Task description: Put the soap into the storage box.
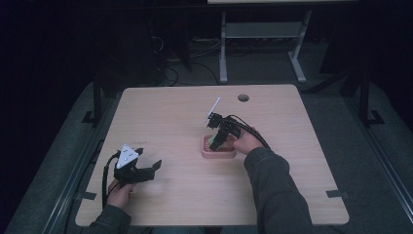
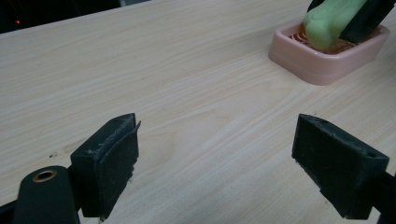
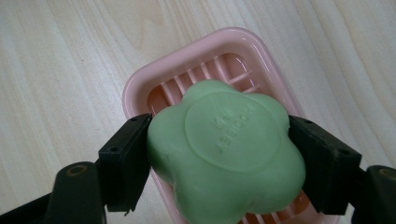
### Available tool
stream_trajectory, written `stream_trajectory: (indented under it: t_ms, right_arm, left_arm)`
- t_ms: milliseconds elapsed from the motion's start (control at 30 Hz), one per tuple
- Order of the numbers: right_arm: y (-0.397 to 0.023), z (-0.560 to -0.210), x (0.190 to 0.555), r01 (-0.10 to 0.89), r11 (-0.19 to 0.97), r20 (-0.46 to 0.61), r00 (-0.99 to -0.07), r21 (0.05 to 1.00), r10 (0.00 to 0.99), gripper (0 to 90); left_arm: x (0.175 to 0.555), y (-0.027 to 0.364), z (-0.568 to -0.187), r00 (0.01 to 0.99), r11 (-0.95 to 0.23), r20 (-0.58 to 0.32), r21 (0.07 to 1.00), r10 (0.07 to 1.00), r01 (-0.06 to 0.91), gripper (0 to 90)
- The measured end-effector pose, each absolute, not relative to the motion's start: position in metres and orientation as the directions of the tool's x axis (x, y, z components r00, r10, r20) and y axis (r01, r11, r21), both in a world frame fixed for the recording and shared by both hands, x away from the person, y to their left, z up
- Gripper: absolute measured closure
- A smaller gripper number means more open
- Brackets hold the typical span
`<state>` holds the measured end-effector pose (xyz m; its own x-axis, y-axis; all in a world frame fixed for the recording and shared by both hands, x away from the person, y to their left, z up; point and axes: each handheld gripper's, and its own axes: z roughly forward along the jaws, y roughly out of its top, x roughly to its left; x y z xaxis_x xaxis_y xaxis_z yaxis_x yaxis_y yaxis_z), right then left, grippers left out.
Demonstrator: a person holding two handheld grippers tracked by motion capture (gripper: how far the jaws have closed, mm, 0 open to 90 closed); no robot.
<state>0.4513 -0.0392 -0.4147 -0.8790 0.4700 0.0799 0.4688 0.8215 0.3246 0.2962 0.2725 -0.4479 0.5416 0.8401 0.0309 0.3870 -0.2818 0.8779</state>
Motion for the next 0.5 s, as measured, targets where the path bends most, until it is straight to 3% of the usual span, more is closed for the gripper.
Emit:
stream_trajectory:
  t_ms: [500]
  right_arm:
    - [-0.0418, -0.4168, 0.449, 0.448, 0.83, 0.057, -0.888, 0.333, 0.456, 25.8]
  left_arm:
    - [0.296, 0.2715, -0.4483, 0.542, -0.274, 0.023, 0.881, 0.84, 0.386, 14.3]
